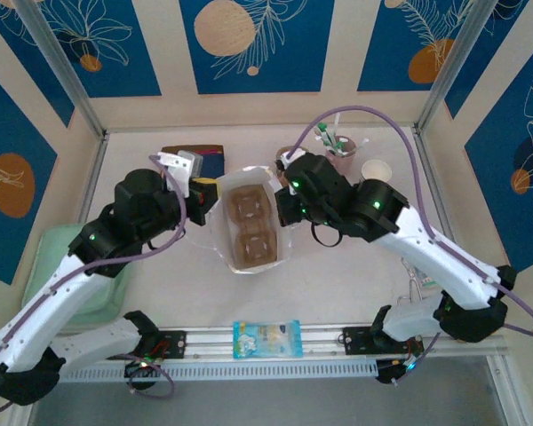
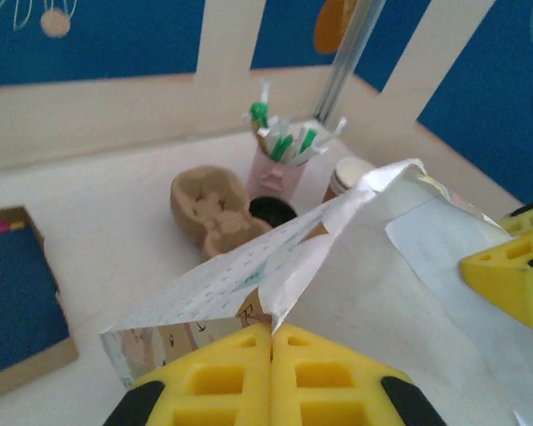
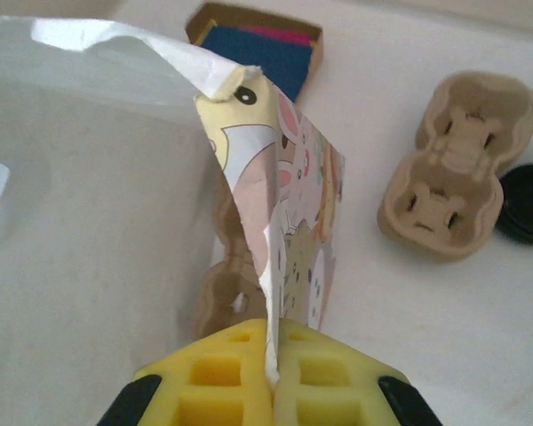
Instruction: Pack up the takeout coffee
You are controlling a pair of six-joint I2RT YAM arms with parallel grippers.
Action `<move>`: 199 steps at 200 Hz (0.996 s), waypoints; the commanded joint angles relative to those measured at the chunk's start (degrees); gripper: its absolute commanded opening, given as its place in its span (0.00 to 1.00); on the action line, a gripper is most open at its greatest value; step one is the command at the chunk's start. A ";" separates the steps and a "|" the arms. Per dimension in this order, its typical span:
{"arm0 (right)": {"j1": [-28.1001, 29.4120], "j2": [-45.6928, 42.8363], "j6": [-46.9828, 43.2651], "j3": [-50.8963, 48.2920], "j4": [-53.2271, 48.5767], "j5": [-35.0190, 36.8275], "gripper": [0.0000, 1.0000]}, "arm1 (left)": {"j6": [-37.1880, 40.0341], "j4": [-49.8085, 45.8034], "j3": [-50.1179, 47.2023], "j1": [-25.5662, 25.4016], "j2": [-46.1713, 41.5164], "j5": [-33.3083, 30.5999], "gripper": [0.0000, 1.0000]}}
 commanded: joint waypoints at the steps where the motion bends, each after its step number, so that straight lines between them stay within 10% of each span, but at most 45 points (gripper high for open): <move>1: 1.92 -2.98 -2.72 -3.43 10.88 4.00 0.00 | 2.47 6.91 -2.34 -1.92 -1.66 -1.53 0.00; 127: 6.01 -8.18 -6.81 -11.56 20.24 10.28 0.00 | 9.48 12.60 -4.92 -10.10 -5.13 -13.10 0.00; 199: -2.76 -1.46 2.86 -3.16 -1.10 -7.50 0.00 | 5.25 -6.06 9.74 -10.00 8.97 -13.35 0.00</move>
